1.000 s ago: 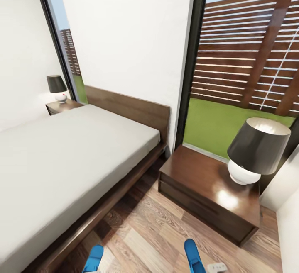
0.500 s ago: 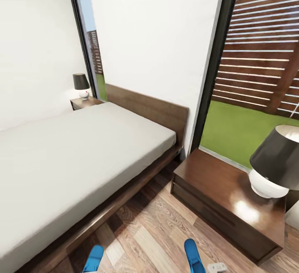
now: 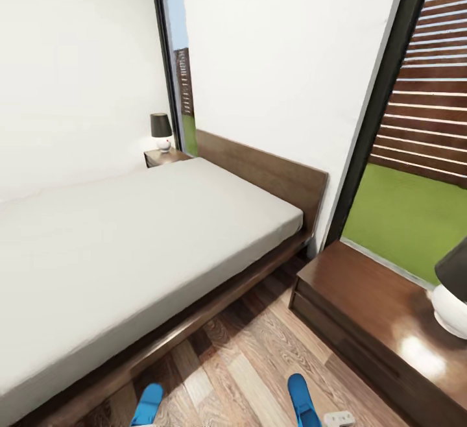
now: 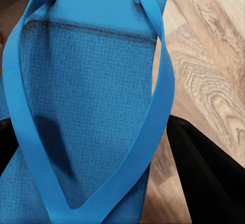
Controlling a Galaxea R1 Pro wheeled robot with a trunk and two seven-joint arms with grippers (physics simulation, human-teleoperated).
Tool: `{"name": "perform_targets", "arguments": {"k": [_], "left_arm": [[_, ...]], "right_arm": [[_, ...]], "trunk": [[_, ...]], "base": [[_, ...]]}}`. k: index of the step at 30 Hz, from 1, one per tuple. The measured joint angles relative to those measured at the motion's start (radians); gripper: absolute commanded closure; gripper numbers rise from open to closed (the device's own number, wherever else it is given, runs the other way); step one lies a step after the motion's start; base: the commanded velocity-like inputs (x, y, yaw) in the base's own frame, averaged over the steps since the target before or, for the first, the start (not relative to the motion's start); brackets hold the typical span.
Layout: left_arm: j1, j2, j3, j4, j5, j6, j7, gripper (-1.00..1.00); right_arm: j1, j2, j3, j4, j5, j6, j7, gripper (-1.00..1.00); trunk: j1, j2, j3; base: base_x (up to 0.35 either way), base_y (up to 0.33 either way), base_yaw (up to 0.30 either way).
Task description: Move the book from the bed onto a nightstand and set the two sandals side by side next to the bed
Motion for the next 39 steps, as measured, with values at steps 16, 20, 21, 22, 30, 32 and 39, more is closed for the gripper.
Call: {"name": "perform_targets", "arguments": {"k": [16, 20, 21, 22, 30, 32, 39], "left_arm": [[0.000, -0.004, 0.001, 0.000, 0.001, 0.000, 0.000, 1.00], [0.000, -0.004, 0.000, 0.000, 0.001, -0.001, 0.000, 1.00], [0.000, -0.005, 0.000, 0.000, 0.002, -0.001, 0.000, 1.00], [-0.001, -0.005, 0.001, 0.000, 0.001, -0.005, 0.000, 1.00], [-0.001, -0.005, 0.001, 0.002, 0.000, -0.053, -0.001, 1.00], [-0.001, -0.005, 0.001, 0.001, 0.000, -0.061, -0.001, 1.00], [0.000, -0.004, 0.001, 0.001, 0.001, -0.065, -0.001, 1.00]], "right_arm": [[0.000, 0.003, 0.003, 0.038, 0.001, -0.067, 0.002, 1.00], [0.000, 0.003, 0.003, 0.039, 0.001, -0.068, 0.004, 1.00], [0.000, 0.002, 0.003, 0.039, 0.001, -0.068, 0.004, 1.00], [0.000, 0.002, 0.002, 0.039, 0.001, -0.069, 0.006, 1.00], [0.000, 0.003, 0.002, 0.039, 0.000, -0.070, 0.009, 1.00], [0.000, 0.003, 0.002, 0.039, 0.000, -0.070, 0.010, 1.00], [0.000, 0.004, 0.003, 0.041, 0.000, -0.071, 0.012, 1.00]], "trunk": [[0.000, 0.000, 0.000], [0.000, 0.000, 0.000], [0.000, 0.000, 0.000], [0.000, 0.000, 0.000], [0.000, 0.000, 0.000], [0.000, 0.000, 0.000], [0.000, 0.000, 0.000]], "base": [[0.000, 0.000, 0.286], [0.000, 0.000, 0.154], [0.000, 0.000, 0.057], [0.000, 0.000, 0.045], [0.000, 0.000, 0.019], [0.000, 0.000, 0.062], [0.000, 0.000, 0.194]]}}
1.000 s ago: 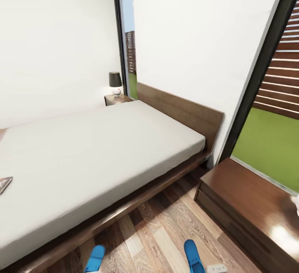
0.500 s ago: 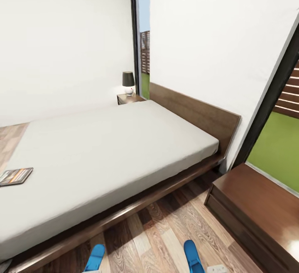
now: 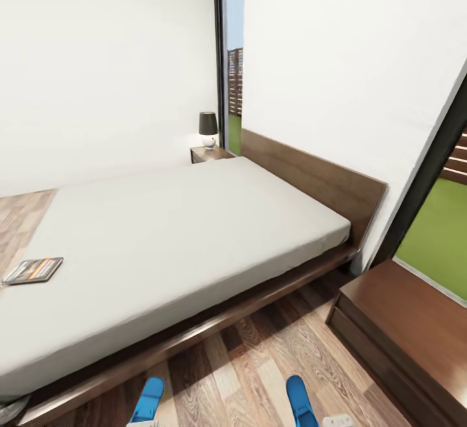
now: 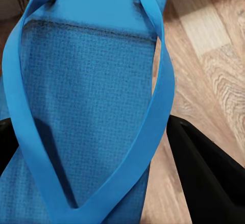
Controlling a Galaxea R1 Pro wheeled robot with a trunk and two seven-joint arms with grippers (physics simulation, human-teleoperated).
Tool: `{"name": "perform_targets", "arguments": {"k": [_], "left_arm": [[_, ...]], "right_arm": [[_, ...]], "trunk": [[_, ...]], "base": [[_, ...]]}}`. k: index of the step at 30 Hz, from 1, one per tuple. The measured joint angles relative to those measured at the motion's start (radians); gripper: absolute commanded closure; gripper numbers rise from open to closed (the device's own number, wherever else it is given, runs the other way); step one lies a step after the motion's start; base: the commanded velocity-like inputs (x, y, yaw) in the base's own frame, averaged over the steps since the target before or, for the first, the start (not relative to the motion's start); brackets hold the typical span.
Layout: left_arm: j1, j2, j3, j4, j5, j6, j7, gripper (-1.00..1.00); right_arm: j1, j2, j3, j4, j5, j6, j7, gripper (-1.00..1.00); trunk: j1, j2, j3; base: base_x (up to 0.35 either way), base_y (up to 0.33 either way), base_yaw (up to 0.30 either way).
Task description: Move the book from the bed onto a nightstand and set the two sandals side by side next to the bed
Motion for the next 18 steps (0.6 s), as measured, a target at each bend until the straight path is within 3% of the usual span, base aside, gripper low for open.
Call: {"name": "perform_targets", "arguments": {"k": [9, 18], "left_arm": [[0.000, 0.000, 0.000, 0.000, -0.001, -0.001, 0.000, 1.00], [0.000, 0.000, -0.001, 0.000, -0.001, -0.001, 0.000, 1.00]], "right_arm": [[0.000, 0.008, 0.002, 0.000, 0.000, 0.000, 0.000, 1.00], [0.000, 0.014, 0.037, 0.001, 0.000, 0.000, -0.004, 1.00]], "trunk": [[0.000, 0.000, 0.000], [0.000, 0.000, 0.000]], "base": [[0.000, 0.000, 0.280], [0.000, 0.000, 0.289]]}}
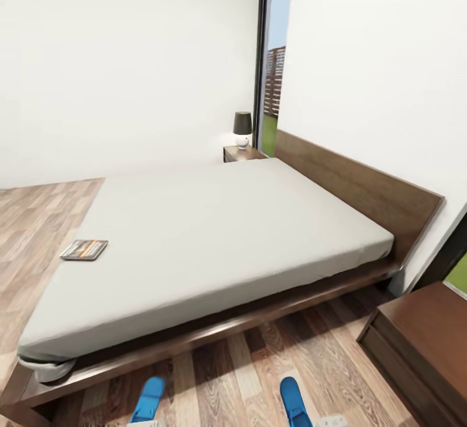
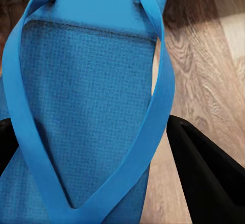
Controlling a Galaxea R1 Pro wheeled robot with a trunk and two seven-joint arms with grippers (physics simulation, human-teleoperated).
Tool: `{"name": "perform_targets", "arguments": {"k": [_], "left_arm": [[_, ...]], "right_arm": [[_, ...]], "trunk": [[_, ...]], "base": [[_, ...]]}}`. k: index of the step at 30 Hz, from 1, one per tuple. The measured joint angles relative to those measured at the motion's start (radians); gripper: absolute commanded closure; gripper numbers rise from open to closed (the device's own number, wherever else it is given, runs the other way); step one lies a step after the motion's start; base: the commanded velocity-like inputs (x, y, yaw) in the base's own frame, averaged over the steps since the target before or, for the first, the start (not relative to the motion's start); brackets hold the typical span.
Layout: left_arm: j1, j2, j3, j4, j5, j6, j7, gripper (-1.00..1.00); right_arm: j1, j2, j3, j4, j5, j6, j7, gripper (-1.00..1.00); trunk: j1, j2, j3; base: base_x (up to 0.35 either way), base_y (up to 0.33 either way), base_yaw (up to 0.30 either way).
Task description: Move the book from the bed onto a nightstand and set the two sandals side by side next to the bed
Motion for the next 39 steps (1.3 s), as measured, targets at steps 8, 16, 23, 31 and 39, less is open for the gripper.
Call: {"name": "perform_targets", "arguments": {"k": [8, 16, 23, 31, 39], "left_arm": [[0.000, 0.000, 0.000, 0.000, 0.000, 0.000, 0.000, 1.00], [0.000, 0.000, 0.000, 0.000, 0.000, 0.000, 0.000, 1.00], [0.000, 0.000, -0.001, 0.000, -0.001, 0.000, 0.000, 1.00], [0.008, 0.000, 0.000, 0.001, -0.002, 0.006, -0.001, 1.00], [0.015, 0.001, -0.001, 0.001, -0.001, 0.028, 0.009, 1.00]], "right_arm": [[0.000, 0.000, 0.009, 0.000, 0.000, 0.000, 0.000, 1.00], [0.000, 0.000, 0.014, 0.001, 0.000, 0.000, -0.001, 1.00], [0.000, 0.000, 0.015, 0.002, 0.000, 0.000, -0.001, 1.00], [0.000, 0.000, 0.022, 0.018, 0.000, -0.001, -0.002, 1.00], [0.000, -0.001, 0.021, 0.020, -0.001, -0.003, -0.010, 1.00]], "trunk": [[0.000, 0.000, 0.000], [0.000, 0.000, 0.000], [0.000, 0.000, 0.000], [0.000, 0.000, 0.000], [0.000, 0.000, 0.000]], "base": [[0.000, 0.000, 0.290], [0.000, 0.000, 0.290], [0.000, 0.000, 0.290], [0.000, 0.000, 0.290], [0.000, 0.000, 0.140]]}}
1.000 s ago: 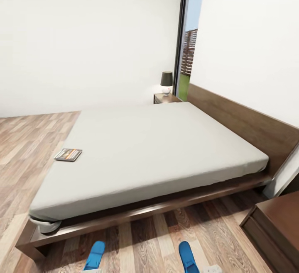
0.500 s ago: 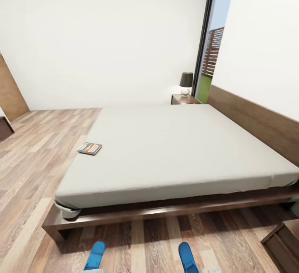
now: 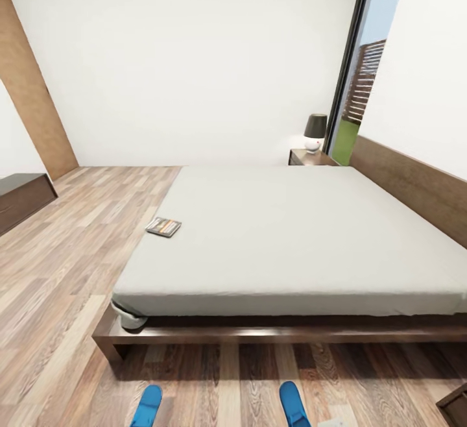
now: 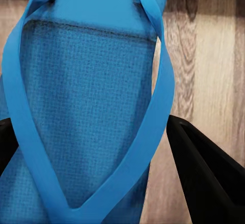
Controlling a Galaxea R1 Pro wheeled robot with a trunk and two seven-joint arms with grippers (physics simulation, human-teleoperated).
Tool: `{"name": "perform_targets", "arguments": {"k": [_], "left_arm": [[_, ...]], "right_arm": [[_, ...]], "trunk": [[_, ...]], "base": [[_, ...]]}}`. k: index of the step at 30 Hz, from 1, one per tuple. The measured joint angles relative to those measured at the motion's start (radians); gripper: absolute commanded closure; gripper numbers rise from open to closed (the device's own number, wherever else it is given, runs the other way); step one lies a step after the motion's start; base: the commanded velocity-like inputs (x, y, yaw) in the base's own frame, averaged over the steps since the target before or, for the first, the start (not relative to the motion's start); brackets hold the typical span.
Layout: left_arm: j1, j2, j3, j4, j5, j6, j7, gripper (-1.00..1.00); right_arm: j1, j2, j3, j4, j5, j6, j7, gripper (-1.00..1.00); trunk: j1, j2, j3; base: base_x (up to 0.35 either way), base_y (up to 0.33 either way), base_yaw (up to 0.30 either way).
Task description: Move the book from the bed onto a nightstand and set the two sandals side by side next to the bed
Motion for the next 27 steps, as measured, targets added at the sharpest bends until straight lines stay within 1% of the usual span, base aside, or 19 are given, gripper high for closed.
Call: {"name": "perform_targets", "arguments": {"k": [3, 6, 15, 27], "left_arm": [[0.001, 0.000, 0.001, 0.001, 0.003, 0.003, 0.029, 1.00], [0.001, -0.001, 0.000, 0.001, 0.004, 0.003, 0.045, 1.00], [0.001, -0.005, -0.002, 0.001, 0.004, 0.004, 0.051, 1.00], [0.001, -0.005, -0.005, 0.001, 0.004, 0.004, 0.048, 1.00]], "right_arm": [[0.000, -0.001, -0.003, 0.000, -0.001, 0.001, -0.003, 1.00], [0.000, 0.000, -0.001, 0.000, -0.001, 0.001, -0.003, 1.00], [0.000, 0.000, 0.000, 0.000, 0.001, 0.001, -0.004, 1.00], [0.000, 0.000, -0.002, -0.001, 0.000, 0.000, -0.004, 1.00]], "trunk": [[0.000, 0.000, 0.000], [0.000, 0.000, 0.000], [0.000, 0.000, 0.000], [0.046, -0.084, -0.038]], "base": [[0.000, 0.000, 0.021], [0.000, 0.000, 0.007], [0.000, 0.000, 0.001], [0.000, 0.000, 0.000]]}}
